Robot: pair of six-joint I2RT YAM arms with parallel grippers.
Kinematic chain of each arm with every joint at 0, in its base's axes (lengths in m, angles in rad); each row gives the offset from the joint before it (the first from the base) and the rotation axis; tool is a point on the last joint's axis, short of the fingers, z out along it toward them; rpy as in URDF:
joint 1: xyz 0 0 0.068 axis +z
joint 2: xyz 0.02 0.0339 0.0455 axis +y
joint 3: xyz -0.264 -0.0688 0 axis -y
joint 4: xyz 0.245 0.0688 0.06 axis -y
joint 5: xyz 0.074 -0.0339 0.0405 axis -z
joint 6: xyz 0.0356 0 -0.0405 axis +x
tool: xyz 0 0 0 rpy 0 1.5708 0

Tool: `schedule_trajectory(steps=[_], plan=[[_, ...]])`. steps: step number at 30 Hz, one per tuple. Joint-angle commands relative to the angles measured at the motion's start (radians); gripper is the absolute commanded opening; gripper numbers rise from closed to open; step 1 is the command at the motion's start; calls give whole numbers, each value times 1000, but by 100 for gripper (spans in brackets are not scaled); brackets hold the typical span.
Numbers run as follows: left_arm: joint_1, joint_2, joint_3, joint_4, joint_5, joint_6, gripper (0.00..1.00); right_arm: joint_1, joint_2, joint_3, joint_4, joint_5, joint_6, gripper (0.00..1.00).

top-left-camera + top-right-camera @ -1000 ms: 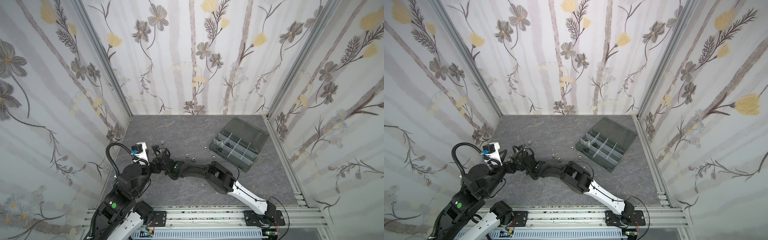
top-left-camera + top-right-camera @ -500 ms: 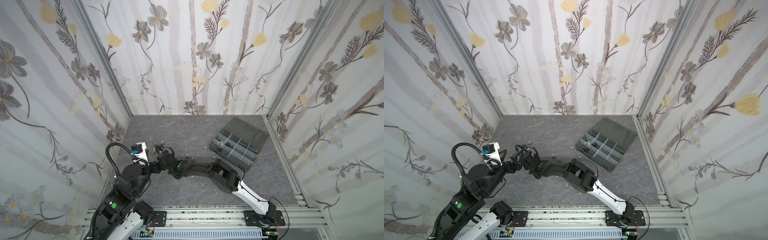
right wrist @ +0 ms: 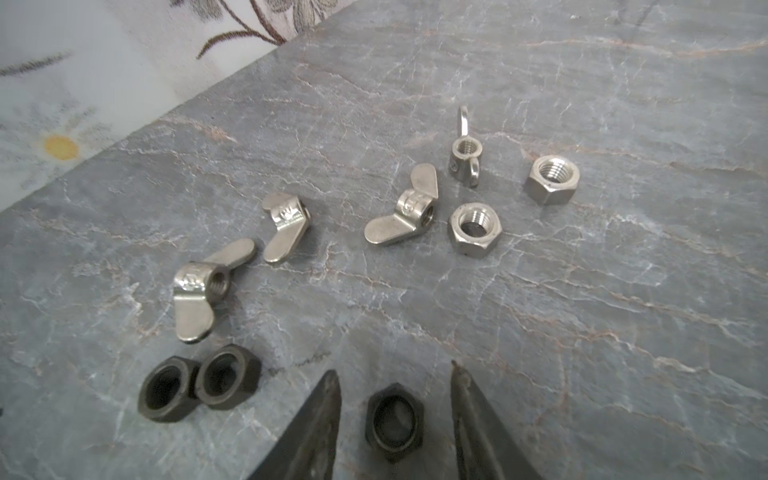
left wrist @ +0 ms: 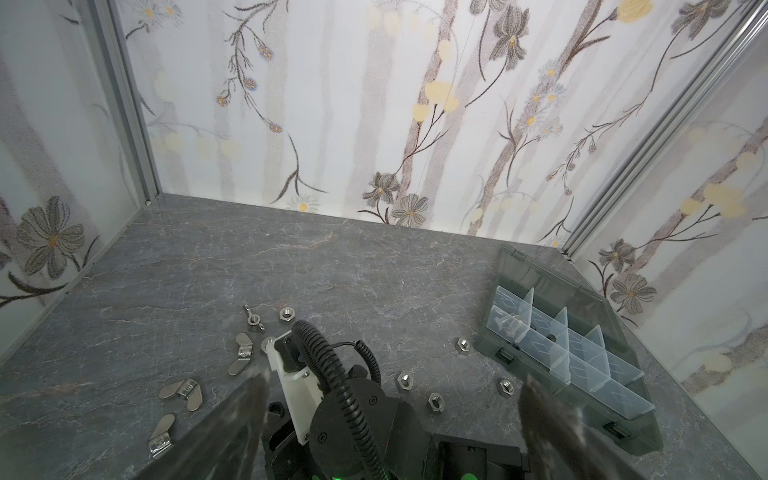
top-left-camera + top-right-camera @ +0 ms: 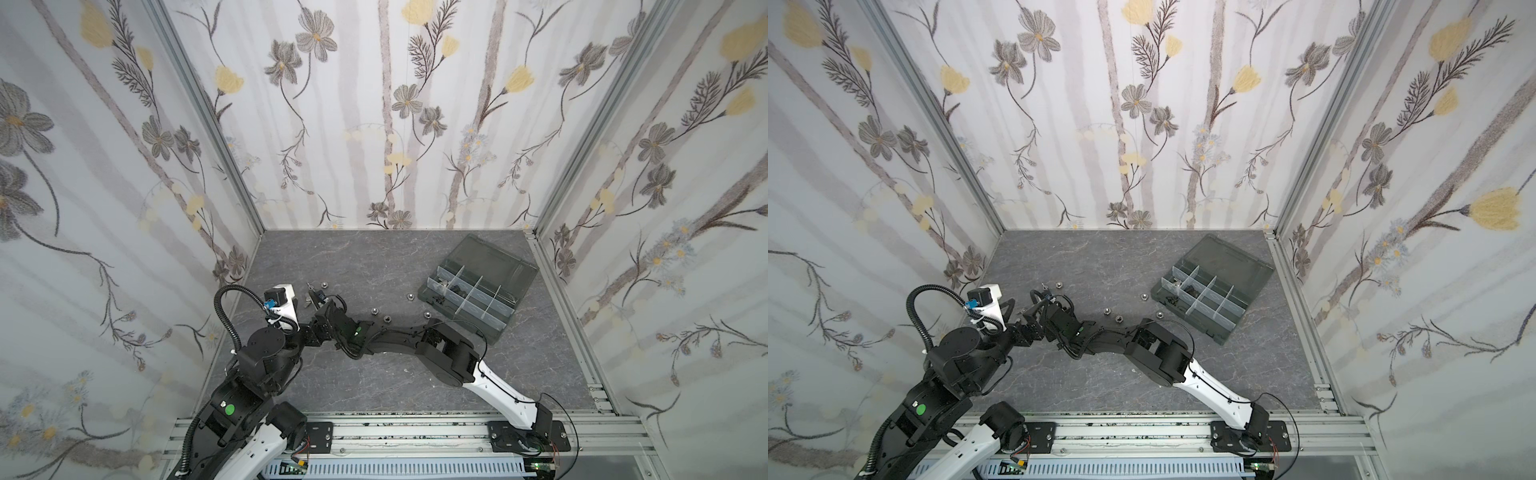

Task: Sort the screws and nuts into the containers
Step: 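Lower the right gripper onto a black hex nut and close it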

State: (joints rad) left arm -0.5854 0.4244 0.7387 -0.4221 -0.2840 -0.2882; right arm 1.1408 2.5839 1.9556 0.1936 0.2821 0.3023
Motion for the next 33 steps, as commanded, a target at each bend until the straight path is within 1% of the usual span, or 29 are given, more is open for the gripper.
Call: schedule_trajectory(steps=[1, 4, 7, 12, 19, 23, 26, 33], plan=[[0, 2, -1, 29, -5, 5, 94, -3, 35, 43, -30, -6, -4, 45], [1, 2, -1, 28, -5, 3, 94, -3, 54, 60, -40, -3, -4, 43], [1, 2, -4, 26, -6, 1, 94, -3, 58, 60, -47, 4, -5, 39], [1, 2, -7, 28, -6, 0, 94, -3, 46, 46, -66, 17, -15, 26], [0, 1, -7, 29, -3, -6, 94, 2, -15, -45, -24, 24, -16, 24], [0, -1, -6, 28, 0, -12, 94, 2, -32, -68, -19, 23, -12, 12], [1, -3, -5, 24, 2, -15, 94, 2, -47, -84, -12, 23, -6, 8], [0, -3, 0, 17, 9, -29, 95, -4, -123, -157, 25, 20, 7, 5]])
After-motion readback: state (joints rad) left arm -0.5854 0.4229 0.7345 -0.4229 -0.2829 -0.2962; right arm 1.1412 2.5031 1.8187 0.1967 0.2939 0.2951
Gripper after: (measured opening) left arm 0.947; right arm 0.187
